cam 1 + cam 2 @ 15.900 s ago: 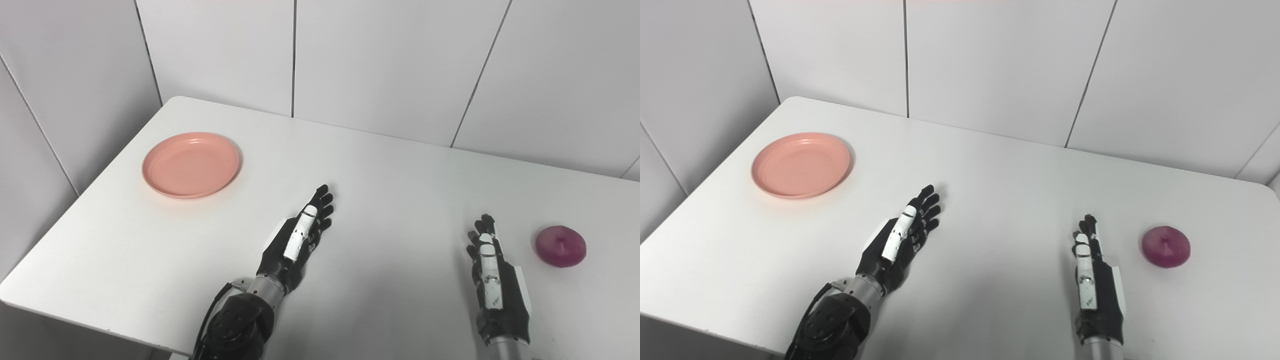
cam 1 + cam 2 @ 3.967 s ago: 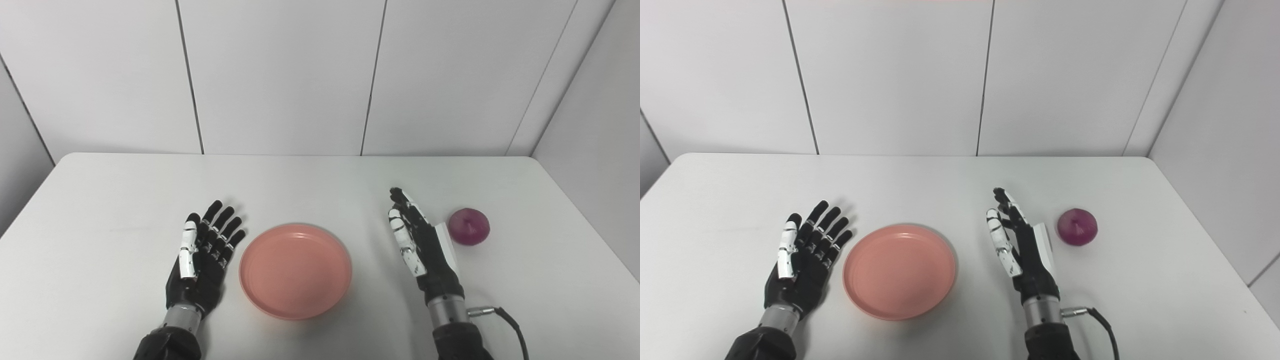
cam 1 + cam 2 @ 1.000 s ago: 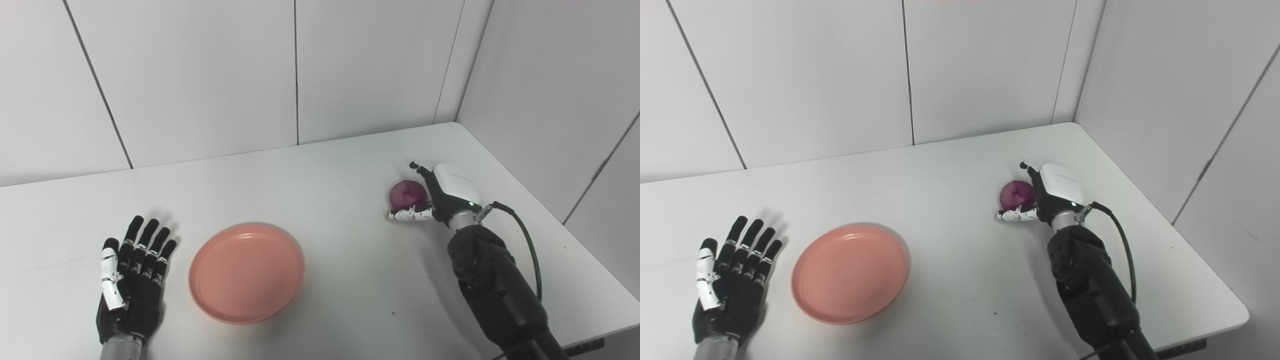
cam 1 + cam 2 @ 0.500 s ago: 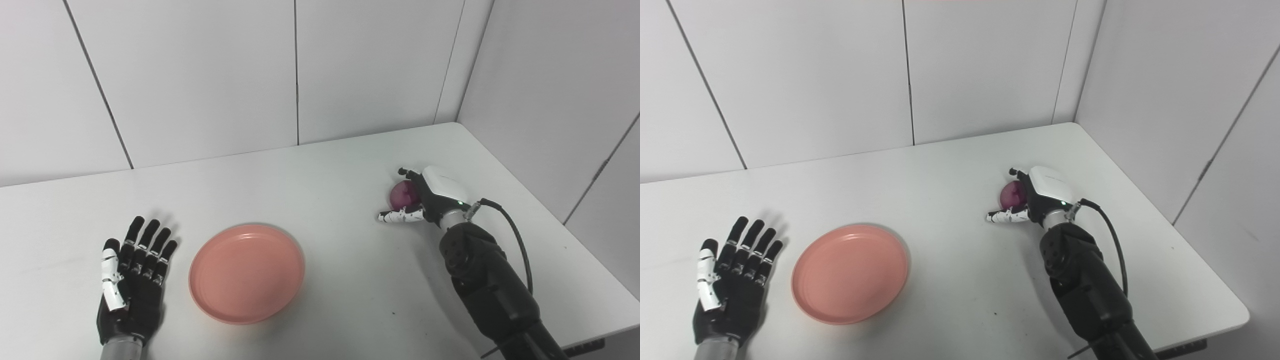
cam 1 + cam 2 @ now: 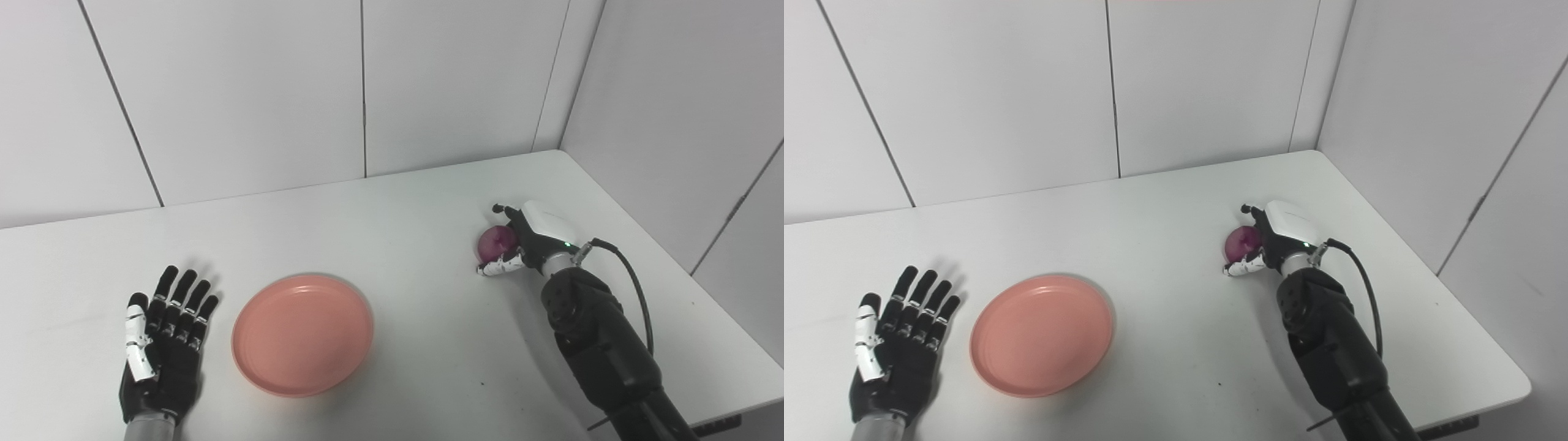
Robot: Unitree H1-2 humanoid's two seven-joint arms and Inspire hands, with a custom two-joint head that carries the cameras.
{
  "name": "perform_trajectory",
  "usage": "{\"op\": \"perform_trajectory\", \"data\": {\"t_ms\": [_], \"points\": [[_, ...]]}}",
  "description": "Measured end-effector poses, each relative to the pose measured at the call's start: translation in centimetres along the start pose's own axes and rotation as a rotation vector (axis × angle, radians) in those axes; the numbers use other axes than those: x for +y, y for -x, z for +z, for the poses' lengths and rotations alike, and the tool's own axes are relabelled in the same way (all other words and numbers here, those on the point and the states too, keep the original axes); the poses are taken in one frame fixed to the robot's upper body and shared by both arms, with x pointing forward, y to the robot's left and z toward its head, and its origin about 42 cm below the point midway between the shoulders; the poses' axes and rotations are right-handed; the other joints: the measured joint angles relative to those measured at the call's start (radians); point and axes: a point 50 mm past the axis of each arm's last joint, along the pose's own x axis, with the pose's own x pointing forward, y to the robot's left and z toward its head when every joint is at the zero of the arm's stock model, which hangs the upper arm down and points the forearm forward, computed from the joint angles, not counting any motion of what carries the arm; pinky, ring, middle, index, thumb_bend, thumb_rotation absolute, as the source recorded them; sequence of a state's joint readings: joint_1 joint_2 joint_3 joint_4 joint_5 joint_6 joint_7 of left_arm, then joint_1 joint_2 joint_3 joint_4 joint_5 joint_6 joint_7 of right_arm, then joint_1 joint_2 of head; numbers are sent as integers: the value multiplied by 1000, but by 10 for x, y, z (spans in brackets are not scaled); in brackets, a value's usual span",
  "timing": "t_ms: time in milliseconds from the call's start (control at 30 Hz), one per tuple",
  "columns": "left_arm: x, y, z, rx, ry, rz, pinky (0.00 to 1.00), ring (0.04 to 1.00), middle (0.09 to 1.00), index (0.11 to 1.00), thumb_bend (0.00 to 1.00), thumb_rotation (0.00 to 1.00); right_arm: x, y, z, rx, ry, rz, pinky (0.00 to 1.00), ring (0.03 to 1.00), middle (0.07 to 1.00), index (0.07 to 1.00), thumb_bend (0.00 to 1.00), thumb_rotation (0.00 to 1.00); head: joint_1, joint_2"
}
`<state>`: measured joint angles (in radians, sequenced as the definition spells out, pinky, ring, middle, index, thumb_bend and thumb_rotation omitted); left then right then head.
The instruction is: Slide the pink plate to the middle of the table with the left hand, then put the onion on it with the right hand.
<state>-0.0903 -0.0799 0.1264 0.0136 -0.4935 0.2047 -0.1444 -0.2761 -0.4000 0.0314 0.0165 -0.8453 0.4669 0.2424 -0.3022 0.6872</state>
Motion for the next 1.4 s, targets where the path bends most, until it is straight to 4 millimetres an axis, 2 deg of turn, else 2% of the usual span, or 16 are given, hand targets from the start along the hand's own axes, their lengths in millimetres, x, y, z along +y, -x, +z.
{"op": "perform_trajectory", "data": {"t_ms": [100,267,300,333,433,667,800,1000,1200,1300,1400], "points": [[0,0,0,0,0,2,911,901,908,890,384,1000,0,0,0,-1,-11,-2,504,635,707,796,670,120,0,2],[0,0,0,-1,2,3,913,902,908,892,382,1000,0,-4,-1,0,-28,-14,397,501,581,660,529,64,2,2],[0,0,0,-1,2,3,913,902,909,892,382,1000,-1,-5,-2,0,-30,-18,394,498,578,657,527,62,2,2],[-1,0,0,-1,2,3,914,904,910,893,381,1000,-1,-6,-3,1,-32,-22,350,449,536,639,513,56,2,2],[-1,0,0,-1,2,4,912,902,909,892,382,1000,-2,-9,-5,-6,-24,-24,292,388,483,621,501,72,5,3],[-1,0,0,-1,1,5,914,904,911,893,382,1000,-1,-8,-2,-19,-7,-33,299,402,497,623,496,72,9,3],[-1,1,0,-1,2,6,909,900,910,892,381,1000,-1,-7,-1,-24,-1,-34,336,439,523,620,499,93,9,3],[-1,1,0,-1,2,6,905,896,904,888,383,1000,-1,-5,3,-36,-2,-43,298,402,493,617,514,62,12,3],[-1,1,0,-1,0,9,905,896,903,887,383,1000,-4,0,9,-59,-18,-87,365,471,550,646,509,29,23,0],[-2,0,0,-1,-4,13,904,896,902,886,385,1000,-9,4,16,-85,-30,-110,328,432,523,628,496,41,34,-2],[-2,1,0,1,-7,13,901,898,904,887,384,1000,-16,9,24,-121,-37,-148,250,345,459,623,499,28,40,-2]]}}
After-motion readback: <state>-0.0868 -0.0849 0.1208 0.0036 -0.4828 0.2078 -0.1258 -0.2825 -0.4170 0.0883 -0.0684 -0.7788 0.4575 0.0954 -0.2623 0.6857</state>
